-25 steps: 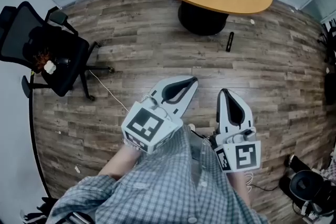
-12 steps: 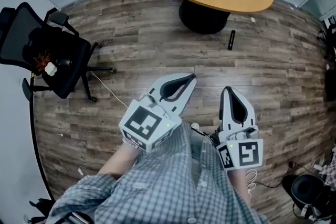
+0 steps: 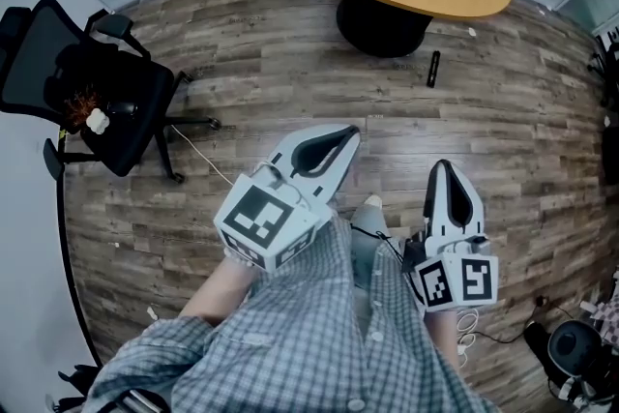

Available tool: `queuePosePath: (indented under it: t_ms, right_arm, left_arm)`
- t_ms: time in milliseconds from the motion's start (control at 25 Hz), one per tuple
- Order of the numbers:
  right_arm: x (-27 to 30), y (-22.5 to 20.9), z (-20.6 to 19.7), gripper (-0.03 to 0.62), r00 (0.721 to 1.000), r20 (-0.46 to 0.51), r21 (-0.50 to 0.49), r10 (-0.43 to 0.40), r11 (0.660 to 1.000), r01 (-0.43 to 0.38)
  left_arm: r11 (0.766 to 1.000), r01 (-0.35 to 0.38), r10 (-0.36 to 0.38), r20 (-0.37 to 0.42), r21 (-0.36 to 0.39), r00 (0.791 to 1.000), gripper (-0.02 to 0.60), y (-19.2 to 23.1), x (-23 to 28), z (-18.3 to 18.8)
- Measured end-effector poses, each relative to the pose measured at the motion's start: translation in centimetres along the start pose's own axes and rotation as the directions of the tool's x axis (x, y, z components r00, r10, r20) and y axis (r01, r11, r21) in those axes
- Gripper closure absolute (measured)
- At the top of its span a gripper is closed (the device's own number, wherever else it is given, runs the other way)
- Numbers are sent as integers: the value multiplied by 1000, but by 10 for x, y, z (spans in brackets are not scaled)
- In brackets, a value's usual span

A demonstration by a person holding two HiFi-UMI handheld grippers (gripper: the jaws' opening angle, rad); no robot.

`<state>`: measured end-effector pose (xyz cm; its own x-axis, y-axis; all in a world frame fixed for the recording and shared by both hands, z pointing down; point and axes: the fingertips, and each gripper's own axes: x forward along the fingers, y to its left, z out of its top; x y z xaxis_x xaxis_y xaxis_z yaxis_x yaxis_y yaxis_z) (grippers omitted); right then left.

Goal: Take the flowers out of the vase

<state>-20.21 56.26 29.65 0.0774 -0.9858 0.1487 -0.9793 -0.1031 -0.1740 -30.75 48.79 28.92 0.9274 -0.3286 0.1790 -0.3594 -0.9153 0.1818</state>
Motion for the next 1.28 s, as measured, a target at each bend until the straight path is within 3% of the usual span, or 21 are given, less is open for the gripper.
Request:
queuePosePath:
  t_ms: [280, 680, 1280]
  right_arm:
    - [23, 0, 7, 585, 999, 10, -29, 36, 999, -36]
    - [80, -8, 22, 585, 987, -6, -113, 159, 981, -159]
    - [174, -78, 62, 585, 958, -15, -151, 287, 946, -286]
  left_arm:
    - [999, -41, 41, 6, -5, 999, 574, 17, 3, 2]
    - [990, -140, 140, 29, -17, 990, 574, 48, 36, 16]
    - [967, -251, 253, 62, -34, 965, 574, 84, 136, 53]
